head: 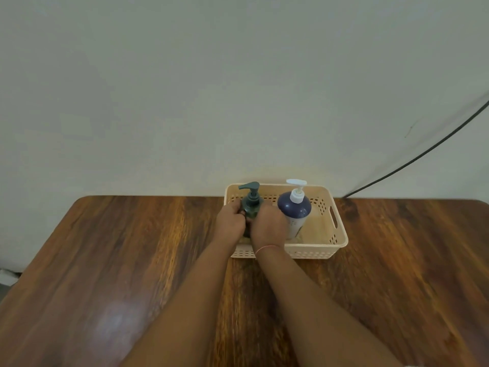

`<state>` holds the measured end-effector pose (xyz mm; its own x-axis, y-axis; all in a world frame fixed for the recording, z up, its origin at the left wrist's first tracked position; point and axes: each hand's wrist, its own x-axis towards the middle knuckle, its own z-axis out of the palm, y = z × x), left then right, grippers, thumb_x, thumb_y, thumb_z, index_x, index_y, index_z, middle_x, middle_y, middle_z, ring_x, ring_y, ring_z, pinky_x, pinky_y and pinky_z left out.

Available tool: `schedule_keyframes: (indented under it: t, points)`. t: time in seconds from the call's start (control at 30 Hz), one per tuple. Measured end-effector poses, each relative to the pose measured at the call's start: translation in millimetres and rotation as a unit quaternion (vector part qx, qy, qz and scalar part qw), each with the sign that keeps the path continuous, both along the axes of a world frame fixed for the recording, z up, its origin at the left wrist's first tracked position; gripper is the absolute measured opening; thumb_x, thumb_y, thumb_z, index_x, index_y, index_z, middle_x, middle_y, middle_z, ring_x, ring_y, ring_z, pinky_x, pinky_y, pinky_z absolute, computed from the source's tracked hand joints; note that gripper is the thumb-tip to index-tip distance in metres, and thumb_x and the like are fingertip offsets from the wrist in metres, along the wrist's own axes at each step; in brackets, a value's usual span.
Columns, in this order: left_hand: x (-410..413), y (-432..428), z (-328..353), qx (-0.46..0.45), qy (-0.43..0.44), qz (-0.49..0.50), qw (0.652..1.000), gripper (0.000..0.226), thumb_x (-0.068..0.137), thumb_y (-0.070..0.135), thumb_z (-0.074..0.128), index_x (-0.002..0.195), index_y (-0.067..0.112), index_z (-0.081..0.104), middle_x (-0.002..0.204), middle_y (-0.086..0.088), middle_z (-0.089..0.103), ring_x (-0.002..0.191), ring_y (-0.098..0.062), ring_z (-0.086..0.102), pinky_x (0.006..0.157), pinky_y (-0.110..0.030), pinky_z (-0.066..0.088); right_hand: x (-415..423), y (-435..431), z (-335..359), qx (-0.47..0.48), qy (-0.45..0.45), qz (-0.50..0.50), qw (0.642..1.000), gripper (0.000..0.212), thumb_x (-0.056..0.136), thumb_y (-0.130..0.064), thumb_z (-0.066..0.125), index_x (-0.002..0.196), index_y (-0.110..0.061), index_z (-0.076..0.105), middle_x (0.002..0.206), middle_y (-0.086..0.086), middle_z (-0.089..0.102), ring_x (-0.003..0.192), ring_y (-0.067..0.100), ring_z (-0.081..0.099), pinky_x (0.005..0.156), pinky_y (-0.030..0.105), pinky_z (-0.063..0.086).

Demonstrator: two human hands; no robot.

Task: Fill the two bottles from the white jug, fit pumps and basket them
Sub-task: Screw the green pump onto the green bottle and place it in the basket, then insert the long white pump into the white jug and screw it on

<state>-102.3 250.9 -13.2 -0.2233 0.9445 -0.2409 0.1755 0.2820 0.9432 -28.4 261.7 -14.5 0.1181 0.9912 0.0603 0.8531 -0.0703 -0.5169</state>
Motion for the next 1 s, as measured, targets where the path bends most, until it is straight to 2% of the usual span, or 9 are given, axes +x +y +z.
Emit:
schedule_keyframes:
  t: [0.3, 0.4, 0.47, 0.57, 0.7, 0.77, 0.87, 0.93, 1.0]
  points:
    - [5.5, -6.9, 12.6, -0.015, 0.065, 0.013, 0.998, 0.027, 0.087, -0.002, 0.035, 0.098, 0.008, 0.058, 0.097, -0.014, 0.063, 0.08, -0.021, 0.053, 0.054, -0.025, 0.037, -2.5, -7.3, 0.7, -0.002, -0.031, -0.004, 1.0, 0.025, 0.091, -0.012, 0.049, 0.114, -0.004, 0.053, 0.106, 0.013, 0.067, 0.098, 0.028, 0.062, 0.077, 0.034, 0.05]
    - [7.0, -13.6, 20.5, -0.021, 0.09, 0.014, 0.996, 0.018, 0.088, -0.001, 0.035, 0.081, 0.007, 0.049, 0.091, -0.014, 0.056, 0.073, -0.018, 0.046, 0.052, -0.026, 0.031, 1.8, -19.3, 12.6, -0.008, 0.022, -0.02, 1.0, 0.027, 0.089, -0.014, 0.051, 0.115, -0.006, 0.052, 0.108, 0.013, 0.066, 0.098, 0.028, 0.062, 0.078, 0.033, 0.049]
    - [8.8, -21.8, 28.3, -0.007, 0.08, 0.034, 0.996, 0.025, 0.089, 0.001, 0.037, 0.068, 0.013, 0.041, 0.088, -0.016, 0.052, 0.071, -0.016, 0.044, 0.054, -0.027, 0.03, 10.0, -34.8, 29.8, 0.005, 0.072, -0.036, 0.997, 0.035, 0.086, -0.018, 0.059, 0.118, -0.006, 0.05, 0.106, 0.013, 0.066, 0.097, 0.027, 0.062, 0.075, 0.031, 0.047]
    - [19.1, -53.6, 44.0, 0.036, 0.049, 0.069, 0.996, 0.015, 0.091, 0.006, 0.041, 0.091, 0.005, 0.056, 0.098, -0.018, 0.059, 0.087, -0.025, 0.054, 0.072, -0.036, 0.044, 38.4, -82.2, 66.7, 0.04, 0.122, -0.031, 0.991, 0.046, 0.081, -0.023, 0.067, 0.122, -0.008, 0.053, 0.107, 0.009, 0.067, 0.102, 0.026, 0.061, 0.084, 0.03, 0.048]
    - [57.7, -131.7, 57.2, 0.037, -0.012, 0.062, 0.997, 0.039, 0.095, 0.013, 0.042, 0.132, 0.022, 0.048, 0.127, 0.0, 0.055, 0.111, -0.017, 0.053, 0.094, -0.037, 0.048, 100.1, -167.2, 113.5, 0.021, 0.085, -0.039, 0.995, 0.053, 0.081, -0.032, 0.066, 0.13, -0.019, 0.05, 0.127, 0.001, 0.06, 0.116, 0.019, 0.055, 0.099, 0.03, 0.041]
    - [82.5, -172.0, 54.8, 0.0, -0.063, 0.036, 0.997, 0.044, 0.095, 0.015, 0.043, 0.138, 0.025, 0.039, 0.137, 0.008, 0.046, 0.115, -0.002, 0.048, 0.1, -0.03, 0.044, 133.2, -204.3, 130.4, 0.003, 0.065, -0.059, 0.996, 0.057, 0.08, -0.032, 0.068, 0.132, -0.021, 0.048, 0.129, 0.002, 0.058, 0.117, 0.02, 0.055, 0.101, 0.033, 0.039]
    - [116.8, -217.5, 39.1, -0.033, -0.062, -0.046, 0.996, 0.046, 0.095, 0.009, 0.042, 0.14, 0.019, 0.037, 0.142, 0.017, 0.037, 0.113, 0.018, 0.035, 0.103, -0.012, 0.031, 174.9, -242.8, 140.4, -0.023, 0.098, -0.108, 0.989, 0.064, 0.075, -0.025, 0.073, 0.133, -0.019, 0.047, 0.137, 0.005, 0.052, 0.126, 0.024, 0.047, 0.104, 0.031, 0.033]
    - [137.8, -238.8, 28.0, -0.04, -0.054, -0.083, 0.994, 0.045, 0.095, 0.008, 0.042, 0.139, 0.016, 0.037, 0.141, 0.015, 0.039, 0.121, 0.012, 0.036, 0.102, -0.009, 0.028, 197.0, -263.2, 134.6, -0.036, 0.1, -0.139, 0.984, 0.071, 0.072, -0.026, 0.076, 0.135, -0.019, 0.044, 0.138, 0.007, 0.05, 0.127, 0.027, 0.045, 0.104, 0.035, 0.034]
    - [153.5, -251.7, 19.7, -0.048, -0.038, -0.116, 0.991, 0.045, 0.095, 0.009, 0.041, 0.14, 0.015, 0.036, 0.139, 0.013, 0.041, 0.134, -0.006, 0.034, 0.104, -0.015, 0.028, 212.5, -276.4, 120.4, -0.061, 0.1, -0.162, 0.98, 0.079, 0.068, -0.029, 0.079, 0.137, -0.017, 0.042, 0.137, 0.01, 0.051, 0.124, 0.029, 0.047, 0.1, 0.039, 0.038]
